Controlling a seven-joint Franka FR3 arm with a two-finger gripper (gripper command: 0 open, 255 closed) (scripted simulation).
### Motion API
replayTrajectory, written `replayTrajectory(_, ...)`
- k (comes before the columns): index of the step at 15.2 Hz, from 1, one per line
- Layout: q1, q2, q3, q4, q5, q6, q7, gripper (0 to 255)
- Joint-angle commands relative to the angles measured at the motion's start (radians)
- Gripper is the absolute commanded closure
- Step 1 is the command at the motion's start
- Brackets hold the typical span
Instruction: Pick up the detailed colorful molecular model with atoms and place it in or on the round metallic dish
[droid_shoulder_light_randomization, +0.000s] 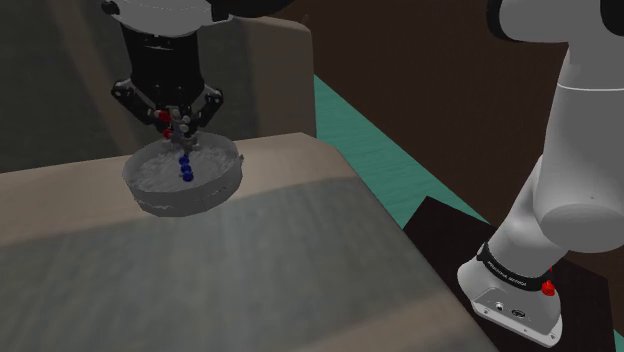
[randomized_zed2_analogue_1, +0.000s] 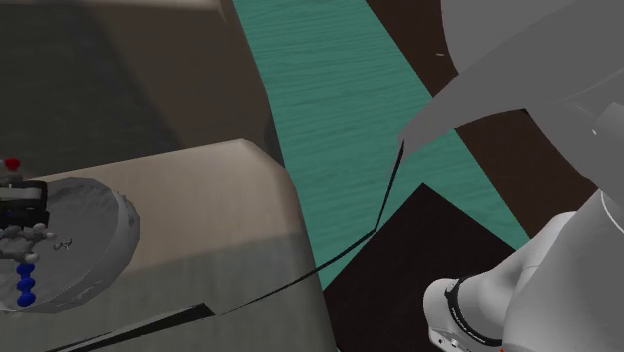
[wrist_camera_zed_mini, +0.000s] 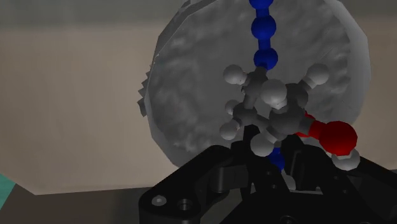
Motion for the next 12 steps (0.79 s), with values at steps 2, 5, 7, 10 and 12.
replayTrajectory(2,-0.002,-0.003,0.000,-0.008,0.001,0.006,0.000,255)
replayTrajectory(5,-0.002,-0.003,0.000,-0.008,0.001,0.006,0.000,255)
replayTrajectory(7,-0.002,-0.003,0.000,-0.008,0.001,0.006,0.000,0)
replayTrajectory(10,-0.002,-0.003,0.000,-0.008,0.001,0.006,0.000,0)
replayTrajectory(12,-0.002,-0.003,0.000,-0.008,0.001,0.006,0.000,0)
